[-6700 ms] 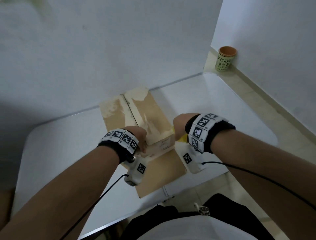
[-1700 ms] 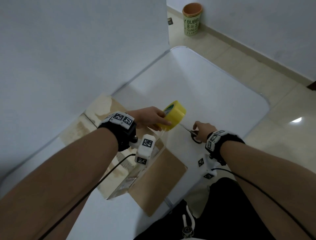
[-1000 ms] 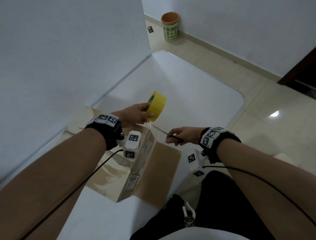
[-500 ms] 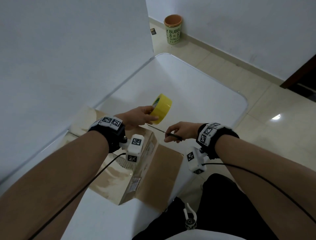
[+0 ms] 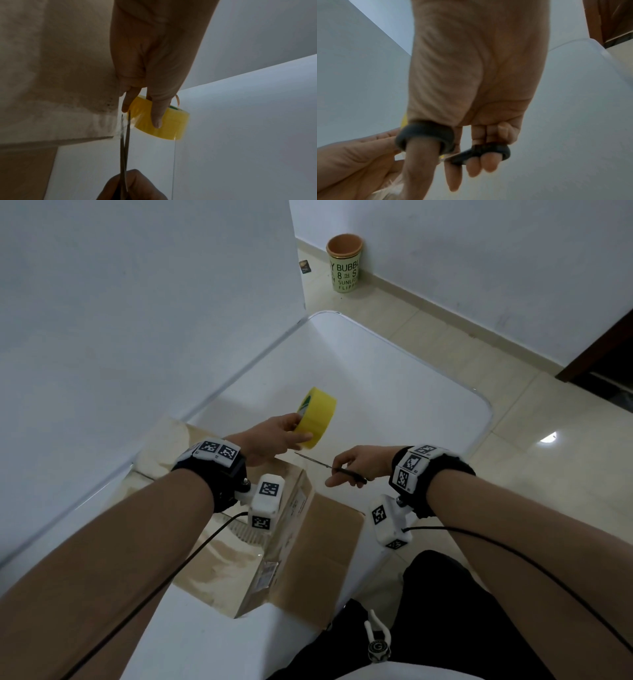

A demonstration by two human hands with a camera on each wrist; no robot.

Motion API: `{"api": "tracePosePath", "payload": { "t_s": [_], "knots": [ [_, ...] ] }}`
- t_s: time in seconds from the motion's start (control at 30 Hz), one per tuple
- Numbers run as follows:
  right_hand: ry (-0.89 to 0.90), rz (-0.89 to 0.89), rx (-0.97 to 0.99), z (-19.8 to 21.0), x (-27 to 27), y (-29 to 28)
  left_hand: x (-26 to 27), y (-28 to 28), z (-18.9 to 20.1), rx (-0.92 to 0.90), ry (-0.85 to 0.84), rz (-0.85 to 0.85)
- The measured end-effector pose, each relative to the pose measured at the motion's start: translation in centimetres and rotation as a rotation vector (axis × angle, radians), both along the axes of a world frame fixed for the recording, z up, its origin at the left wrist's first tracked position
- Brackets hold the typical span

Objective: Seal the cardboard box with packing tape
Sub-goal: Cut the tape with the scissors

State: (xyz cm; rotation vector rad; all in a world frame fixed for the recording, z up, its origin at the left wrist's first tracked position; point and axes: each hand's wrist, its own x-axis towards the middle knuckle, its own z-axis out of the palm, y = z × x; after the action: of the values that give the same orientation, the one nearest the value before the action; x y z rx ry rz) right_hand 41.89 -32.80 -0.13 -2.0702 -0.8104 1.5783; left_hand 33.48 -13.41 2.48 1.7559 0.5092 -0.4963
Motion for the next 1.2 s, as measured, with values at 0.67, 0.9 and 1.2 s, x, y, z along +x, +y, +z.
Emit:
{"api": "tracePosePath", "payload": {
  "t_s": [0.67,0.9,1.2],
  "knots": [
    [-0.593,-0.037,-0.249,-5.6,1.8,3.5,0.1,2.0,2.9,0.143,0.044,0.003],
    [-0.899,-0.497,0.634,-1.7,3.9,4.5,1.3,1.8,3.5,0.408,0.056,-0.129],
    [-1.008,0.159,0.320,2.7,3.5,5.2,4.5,0.3,3.0,0.654,-0.010,-0.291]
  ]
}}
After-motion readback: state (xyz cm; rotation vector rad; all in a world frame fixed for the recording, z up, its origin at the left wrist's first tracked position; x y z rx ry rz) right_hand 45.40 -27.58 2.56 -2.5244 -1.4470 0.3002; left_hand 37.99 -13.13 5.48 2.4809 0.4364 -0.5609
